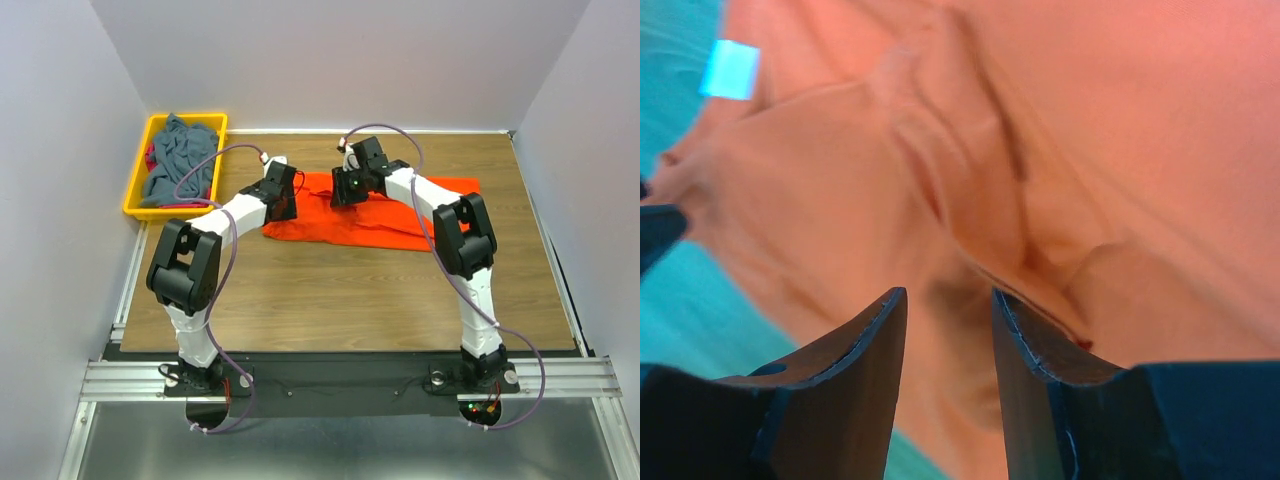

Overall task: Fold and stack the t-shirts
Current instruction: Fold the tshirt

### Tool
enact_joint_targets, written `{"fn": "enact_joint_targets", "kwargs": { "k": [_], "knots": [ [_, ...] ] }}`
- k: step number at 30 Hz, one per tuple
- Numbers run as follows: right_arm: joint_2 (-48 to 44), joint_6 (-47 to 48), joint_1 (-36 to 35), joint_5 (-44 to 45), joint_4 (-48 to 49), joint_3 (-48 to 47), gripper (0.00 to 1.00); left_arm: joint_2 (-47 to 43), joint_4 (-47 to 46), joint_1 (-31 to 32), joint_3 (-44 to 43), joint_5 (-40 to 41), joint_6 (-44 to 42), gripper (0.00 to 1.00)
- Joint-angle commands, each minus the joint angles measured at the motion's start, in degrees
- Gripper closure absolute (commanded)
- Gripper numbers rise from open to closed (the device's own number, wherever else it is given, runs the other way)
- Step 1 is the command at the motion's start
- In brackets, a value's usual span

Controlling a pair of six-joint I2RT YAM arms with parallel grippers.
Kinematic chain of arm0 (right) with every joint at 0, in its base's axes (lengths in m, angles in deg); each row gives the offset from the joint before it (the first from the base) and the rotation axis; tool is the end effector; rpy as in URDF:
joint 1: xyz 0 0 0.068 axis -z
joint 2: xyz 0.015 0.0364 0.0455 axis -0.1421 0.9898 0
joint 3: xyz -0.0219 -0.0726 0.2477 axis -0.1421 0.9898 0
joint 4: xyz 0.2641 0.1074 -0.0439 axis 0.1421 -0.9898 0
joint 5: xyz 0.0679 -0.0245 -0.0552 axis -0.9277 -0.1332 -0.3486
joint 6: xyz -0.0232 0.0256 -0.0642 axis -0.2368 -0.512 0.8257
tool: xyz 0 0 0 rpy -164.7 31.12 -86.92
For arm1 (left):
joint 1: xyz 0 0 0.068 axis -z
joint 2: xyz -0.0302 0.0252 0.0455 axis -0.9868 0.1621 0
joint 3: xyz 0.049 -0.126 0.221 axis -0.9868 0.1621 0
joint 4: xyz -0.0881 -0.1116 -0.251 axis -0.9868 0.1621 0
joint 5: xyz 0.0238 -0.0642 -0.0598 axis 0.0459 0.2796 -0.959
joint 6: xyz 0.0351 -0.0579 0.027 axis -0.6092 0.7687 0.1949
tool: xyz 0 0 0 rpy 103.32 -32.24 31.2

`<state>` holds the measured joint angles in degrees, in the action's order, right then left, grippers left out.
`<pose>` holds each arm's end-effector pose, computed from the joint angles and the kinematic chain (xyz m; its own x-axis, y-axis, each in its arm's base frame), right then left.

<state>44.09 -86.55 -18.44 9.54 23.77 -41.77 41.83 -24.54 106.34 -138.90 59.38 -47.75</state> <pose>0.4667 0.2555 0.1607 -0.7721 -0.1827 -0.6087 -0.4757 0.8012 0.3629 0.4061 -0.1802 0.1743 -0.6605 -0.0773 -0.7468 0.0345 0.9905 -0.1331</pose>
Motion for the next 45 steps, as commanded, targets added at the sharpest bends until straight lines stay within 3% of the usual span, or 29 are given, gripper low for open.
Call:
{"fn": "enact_joint_targets", "kwargs": {
  "k": [1, 8, 16, 20, 25, 30, 34, 35, 37, 40, 45],
  "knots": [
    [1.7, 1.2, 2.7, 0.6, 0.7, -3.1, 0.55, -0.3, -1.7, -3.1, 3.0, -2.2, 2.5, 0.52],
    [2.0, -0.6, 5.9, 7.3, 0.9, -5.0, 0.55, -0.3, -1.4, -5.0, 6.4, -3.0, 2.9, 0.53],
    [-2.5, 1.2, 3.6, 3.7, 4.4, -3.6, 0.55, -0.4, -0.9, -5.2, 7.3, -3.0, 2.6, 0.53],
    [-7.4, 0.6, 4.3, 8.7, 4.4, 3.0, 0.55, -1.9, 0.2, -5.5, 7.3, -0.5, 1.9, 0.52],
    [-20.3, -2.2, 12.4, 9.5, 4.2, 20.1, 0.55, -5.0, 2.3, -5.7, 7.1, 2.3, 1.1, 0.50],
    [-31.5, -1.2, 14.3, 13.7, -0.2, 31.4, 0.55, -11.8, 3.0, -5.6, 8.0, 3.2, -1.7, 0.33],
    [-36.6, -4.6, 14.4, 23.3, -1.9, 38.6, 0.52, -20.0, 0.9, -5.7, 13.0, 5.3, -4.4, 0.20],
    [-37.4, -5.3, 14.3, 24.7, -2.2, 39.4, 0.52, -21.8, 0.3, -5.7, 14.1, 5.7, -4.7, 0.08],
    [-37.5, -7.4, 14.4, 27.3, -2.6, 40.5, 0.51, -26.8, -1.5, -5.7, 17.9, 7.1, -5.8, 0.01],
    [-37.3, -10.0, 14.4, 32.1, -3.0, 41.1, 0.39, -32.7, -3.9, -5.7, 23.1, 8.8, -6.6, 0.01],
    [-34.6, -11.7, 14.3, 36.1, -3.0, 41.1, 0.28, -37.3, -7.0, -5.7, 27.8, 9.6, -6.5, 0.01]
  ]
}}
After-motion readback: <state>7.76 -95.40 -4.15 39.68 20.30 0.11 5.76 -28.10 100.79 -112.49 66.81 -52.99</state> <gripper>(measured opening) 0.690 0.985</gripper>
